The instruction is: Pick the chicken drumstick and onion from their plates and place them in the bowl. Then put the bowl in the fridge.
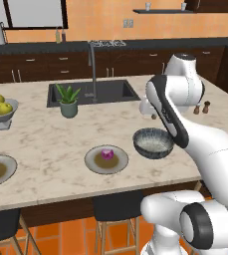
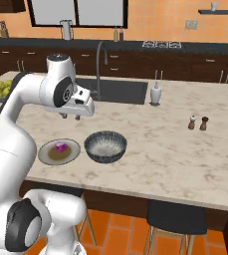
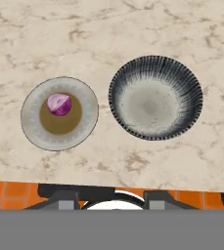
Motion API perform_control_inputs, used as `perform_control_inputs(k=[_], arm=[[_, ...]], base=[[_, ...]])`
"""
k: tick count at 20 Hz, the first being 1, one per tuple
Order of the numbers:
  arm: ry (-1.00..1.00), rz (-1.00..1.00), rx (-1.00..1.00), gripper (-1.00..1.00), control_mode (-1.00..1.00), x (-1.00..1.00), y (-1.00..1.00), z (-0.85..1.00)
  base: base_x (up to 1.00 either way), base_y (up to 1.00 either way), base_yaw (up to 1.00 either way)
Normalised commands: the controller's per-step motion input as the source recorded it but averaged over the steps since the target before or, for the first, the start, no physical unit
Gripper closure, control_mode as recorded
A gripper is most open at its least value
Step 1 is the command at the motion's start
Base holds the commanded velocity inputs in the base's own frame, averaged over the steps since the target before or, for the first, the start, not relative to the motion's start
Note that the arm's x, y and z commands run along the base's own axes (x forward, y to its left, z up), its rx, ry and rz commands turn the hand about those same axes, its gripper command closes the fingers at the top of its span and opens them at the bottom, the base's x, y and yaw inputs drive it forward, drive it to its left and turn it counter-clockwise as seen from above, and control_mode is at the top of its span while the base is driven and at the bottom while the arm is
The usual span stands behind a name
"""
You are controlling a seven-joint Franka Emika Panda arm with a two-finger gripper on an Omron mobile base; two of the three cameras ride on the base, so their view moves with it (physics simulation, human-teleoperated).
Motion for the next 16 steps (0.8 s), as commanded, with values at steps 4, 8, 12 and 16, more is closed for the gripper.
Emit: perform_control_inputs(k=[4,8,12,16], arm=[[0.01,0.16,0.00,-1.00,-1.00,0.26,0.18,-0.01],[0.02,0.16,-0.16,-1.00,-1.00,0.30,0.90,-0.32],[0.06,0.27,-0.13,-1.00,-1.00,0.45,0.99,-0.49],[0.16,0.21,-0.04,-1.00,-1.00,0.54,0.75,-0.77]], base=[[0.00,0.00,0.00],[0.00,0.00,0.00],[0.00,0.00,0.00],[0.00,0.00,0.00]])
